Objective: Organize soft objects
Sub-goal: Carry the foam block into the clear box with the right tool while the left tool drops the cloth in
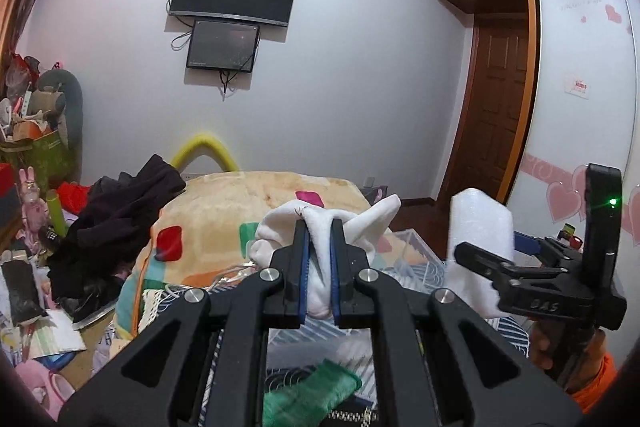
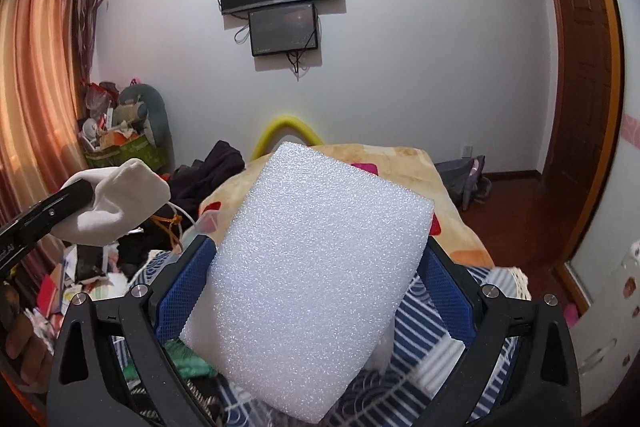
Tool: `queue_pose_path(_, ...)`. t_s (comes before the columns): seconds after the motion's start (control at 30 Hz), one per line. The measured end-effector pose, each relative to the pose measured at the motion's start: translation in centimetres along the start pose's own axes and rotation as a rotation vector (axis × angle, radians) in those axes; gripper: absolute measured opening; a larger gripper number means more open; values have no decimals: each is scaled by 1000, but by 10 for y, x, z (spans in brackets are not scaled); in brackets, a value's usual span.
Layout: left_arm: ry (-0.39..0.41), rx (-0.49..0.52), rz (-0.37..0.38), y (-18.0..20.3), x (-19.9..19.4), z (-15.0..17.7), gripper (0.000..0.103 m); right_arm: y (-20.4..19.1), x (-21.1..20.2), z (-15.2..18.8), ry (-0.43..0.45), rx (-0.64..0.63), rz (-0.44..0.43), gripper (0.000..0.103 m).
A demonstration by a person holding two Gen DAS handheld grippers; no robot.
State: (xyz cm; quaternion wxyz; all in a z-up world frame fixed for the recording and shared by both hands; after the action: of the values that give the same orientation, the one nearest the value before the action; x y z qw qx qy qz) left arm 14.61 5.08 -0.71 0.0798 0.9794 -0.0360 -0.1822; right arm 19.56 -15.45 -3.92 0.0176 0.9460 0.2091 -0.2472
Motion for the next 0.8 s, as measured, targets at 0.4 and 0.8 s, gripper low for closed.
queue_pose_path(0.4,-197,-29,-15,-16,84,34,8,3,54,15,-128,-39,54,99)
queue_pose_path(0.8,-342,-46,-10,-18,114,57,8,-5,76,22,-243,-136,44,98)
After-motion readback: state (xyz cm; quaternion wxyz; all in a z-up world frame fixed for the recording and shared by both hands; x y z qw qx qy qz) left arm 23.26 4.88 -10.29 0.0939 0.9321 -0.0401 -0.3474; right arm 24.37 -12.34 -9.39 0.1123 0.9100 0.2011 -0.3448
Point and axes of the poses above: each gripper's, at about its wrist camera, not at the fingertips, and x roughly the way its jaws point, y to its right, z to its underside, the point moved 2 cm from there along x, roughly the way its jaws point, and after that the axes turned 3 degrees about -y, right-handed, at the moved point
